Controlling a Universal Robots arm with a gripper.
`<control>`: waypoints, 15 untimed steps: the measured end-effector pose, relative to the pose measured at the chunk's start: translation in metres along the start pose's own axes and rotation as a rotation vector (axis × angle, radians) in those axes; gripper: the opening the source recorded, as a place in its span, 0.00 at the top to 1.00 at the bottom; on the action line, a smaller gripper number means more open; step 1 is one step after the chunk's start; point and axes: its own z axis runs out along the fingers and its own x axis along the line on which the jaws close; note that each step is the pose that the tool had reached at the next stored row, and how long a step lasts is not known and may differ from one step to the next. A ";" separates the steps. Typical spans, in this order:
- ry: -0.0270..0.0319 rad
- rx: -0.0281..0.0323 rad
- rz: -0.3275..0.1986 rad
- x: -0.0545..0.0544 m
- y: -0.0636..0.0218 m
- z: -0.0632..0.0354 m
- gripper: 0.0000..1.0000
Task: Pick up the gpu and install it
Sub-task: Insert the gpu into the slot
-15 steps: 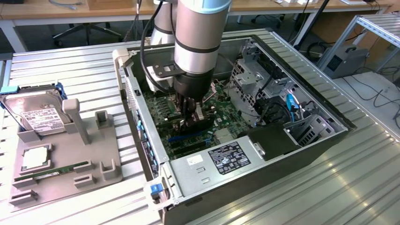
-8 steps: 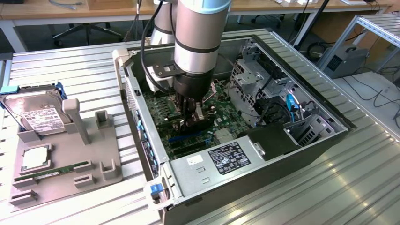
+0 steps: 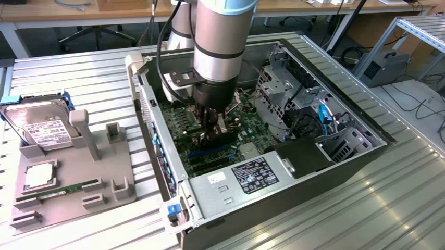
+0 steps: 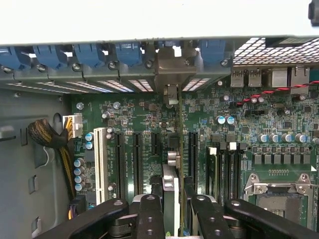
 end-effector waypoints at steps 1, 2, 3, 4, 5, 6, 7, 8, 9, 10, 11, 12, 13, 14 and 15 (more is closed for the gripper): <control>0.0000 0.0000 0.000 0.000 0.0000 0.0000 0.73; 0.0000 0.0000 0.000 0.000 0.0000 0.0001 0.73; 0.0001 -0.0001 0.000 0.000 0.0000 0.0001 0.73; 0.0001 0.0000 -0.001 0.000 0.0000 0.0004 0.73; -0.0001 0.0001 -0.001 0.000 0.0000 0.0007 0.73; -0.0001 0.0000 -0.001 0.000 0.0000 0.0013 0.73; 0.0004 -0.0002 -0.002 0.000 0.0000 0.0016 0.73; 0.0003 -0.0001 -0.002 0.000 0.0000 0.0021 0.73; 0.0005 -0.0002 -0.002 0.000 0.0000 0.0023 0.73; 0.0003 -0.0001 -0.003 0.000 0.0000 0.0025 0.73; 0.0002 0.0000 -0.003 0.000 0.0000 0.0028 0.73; 0.0001 0.0001 -0.004 0.000 0.0000 0.0029 0.73; 0.0001 0.0002 -0.006 0.000 0.0000 0.0029 0.73; -0.0001 0.0004 -0.007 0.000 0.0000 0.0029 0.73; -0.0002 0.0005 -0.008 0.000 0.0000 0.0028 0.73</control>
